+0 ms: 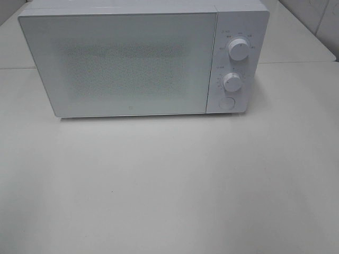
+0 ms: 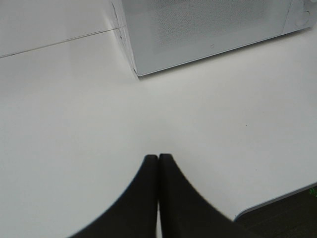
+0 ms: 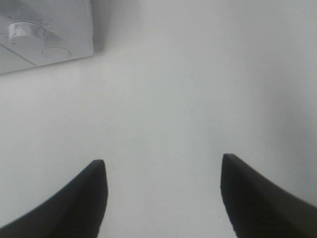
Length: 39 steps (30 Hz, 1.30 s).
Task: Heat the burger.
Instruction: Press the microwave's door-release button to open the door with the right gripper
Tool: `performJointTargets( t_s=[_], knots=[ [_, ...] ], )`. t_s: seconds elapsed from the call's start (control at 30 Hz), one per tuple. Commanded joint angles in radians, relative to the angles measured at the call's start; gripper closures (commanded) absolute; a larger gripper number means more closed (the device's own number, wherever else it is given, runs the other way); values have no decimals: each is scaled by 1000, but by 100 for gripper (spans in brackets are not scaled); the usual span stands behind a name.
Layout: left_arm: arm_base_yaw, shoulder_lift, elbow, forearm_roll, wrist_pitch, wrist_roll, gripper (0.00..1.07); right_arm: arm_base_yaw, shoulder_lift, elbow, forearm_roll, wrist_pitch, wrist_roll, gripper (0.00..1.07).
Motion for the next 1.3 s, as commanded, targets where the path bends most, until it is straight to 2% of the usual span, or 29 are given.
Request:
performJointTargets(
  t_s=[0.03,0.07,0.1,0.13,0.23,0.3,0.4,0.43,0.53,0.6,0.7,0.73,0.83,0.87,1.3],
  knots=[
    [2,-20,2,-5,-13,-5,106,-3,-195,88,5,60,-58,45],
    [2,-20,2,-5,-13,-5,106,-3,-295,138,9,99,-70,45],
    [2,-20,2,-5,-13,-5,106,-3,-295,138,9,99,-70,45],
    [2,-20,2,-5,-13,-5,106,-3,-397,180,9,137,-82,45],
    [2,-20,2,-5,-13,-5,106,-3,-448,201,9,160,-88,45],
    [2,-20,2,-5,-13,-5,106,-2,-615,267,9,230,-95,45],
    [2,-20,2,-5,-13,-5,106,0,-653,287,7,235,-95,45],
    [2,-20,2,-5,-13,-5,106,6,-723,324,9,231,-108,45],
    [2,-20,2,-5,-13,-6,106,6,-781,359,11,235,-119,45],
    [2,-20,2,-5,-13,-6,106,6,-909,402,10,229,-125,45],
    [2,-20,2,-5,-13,-6,106,6,-958,401,10,221,-126,45],
    [2,-20,2,-5,-13,-6,106,6,-1036,403,8,209,-126,45],
    [2,-20,2,-5,-13,-6,106,6,-1067,407,8,204,-127,45],
    [2,-20,2,-5,-13,-6,106,6,-1124,422,8,183,-133,45],
    [2,-21,2,-8,-13,-5,106,6,-1121,435,11,161,-131,47]
  ],
)
